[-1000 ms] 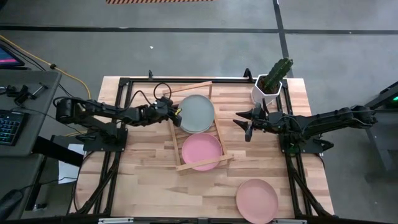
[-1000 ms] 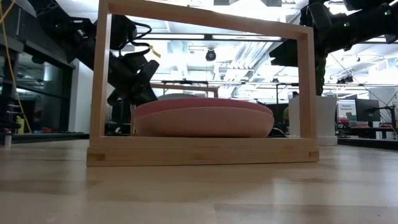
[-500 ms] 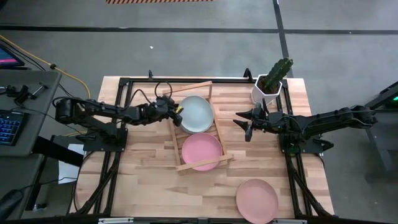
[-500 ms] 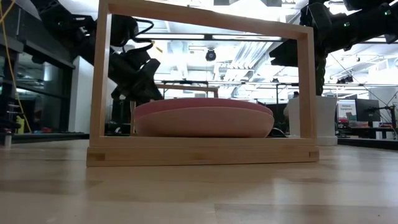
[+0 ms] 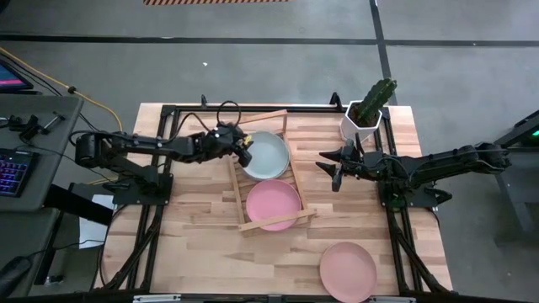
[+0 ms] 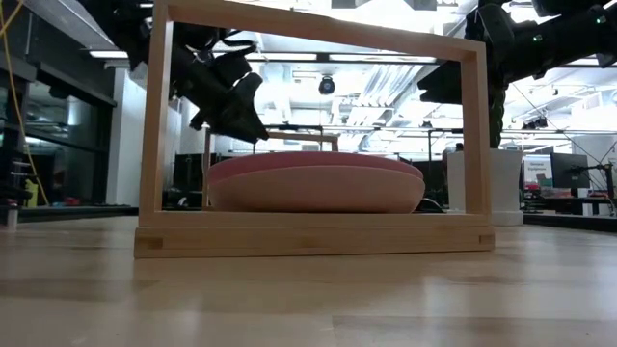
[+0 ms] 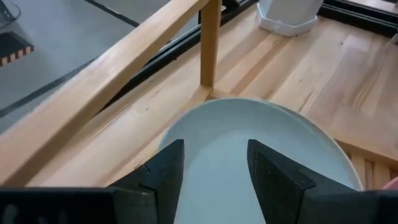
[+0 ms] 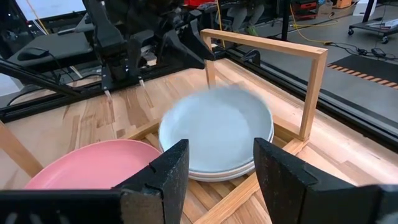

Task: Place and stack plates onto a shelf
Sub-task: Stack the blue plate on top of the gray plate on the shelf, then stack the pink plate on top of the pink plate on the shelf

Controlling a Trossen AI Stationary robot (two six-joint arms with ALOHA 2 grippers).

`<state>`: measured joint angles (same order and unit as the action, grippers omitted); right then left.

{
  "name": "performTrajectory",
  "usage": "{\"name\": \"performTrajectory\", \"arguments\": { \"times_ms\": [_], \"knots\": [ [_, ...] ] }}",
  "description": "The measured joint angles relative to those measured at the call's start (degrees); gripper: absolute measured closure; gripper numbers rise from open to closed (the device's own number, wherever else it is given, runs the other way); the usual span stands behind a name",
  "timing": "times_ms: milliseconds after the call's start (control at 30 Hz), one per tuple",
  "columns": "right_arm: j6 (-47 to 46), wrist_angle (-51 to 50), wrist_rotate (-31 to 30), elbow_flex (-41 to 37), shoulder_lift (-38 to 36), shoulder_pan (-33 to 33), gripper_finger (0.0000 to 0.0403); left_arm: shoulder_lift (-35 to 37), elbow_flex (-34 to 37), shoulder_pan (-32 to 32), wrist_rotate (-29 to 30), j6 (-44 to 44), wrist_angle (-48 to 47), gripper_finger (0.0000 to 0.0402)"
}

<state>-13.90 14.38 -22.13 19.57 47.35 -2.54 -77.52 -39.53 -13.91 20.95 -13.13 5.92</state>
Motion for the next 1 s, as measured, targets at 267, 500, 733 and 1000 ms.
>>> {"name": "performTrajectory", "arguments": {
  "times_ms": [267,500,733,1000],
  "knots": [
    [-0.64,-0.8,0.02,-0.02,0.01,0.0,0.024,4.77,-2.13,-0.04,0.7,3.05,-6.14,0.0236],
    [-1.14,-1.37,0.02,-0.02,0.01,0.02,0.024,17.01,3.73,1.78,-3.18,6.52,0.64,0.0236],
    [-1.28,-1.14,0.01,-0.02,0.01,0.04,0.024,27.05,25.83,5.46,-7.57,6.56,32.3,0.0236],
    [-4.58,9.46,8.81,0.27,-0.03,-0.01,0.024,31.33,32.13,5.84,-11.73,6.39,43.82,0.0236]
  ]
}}
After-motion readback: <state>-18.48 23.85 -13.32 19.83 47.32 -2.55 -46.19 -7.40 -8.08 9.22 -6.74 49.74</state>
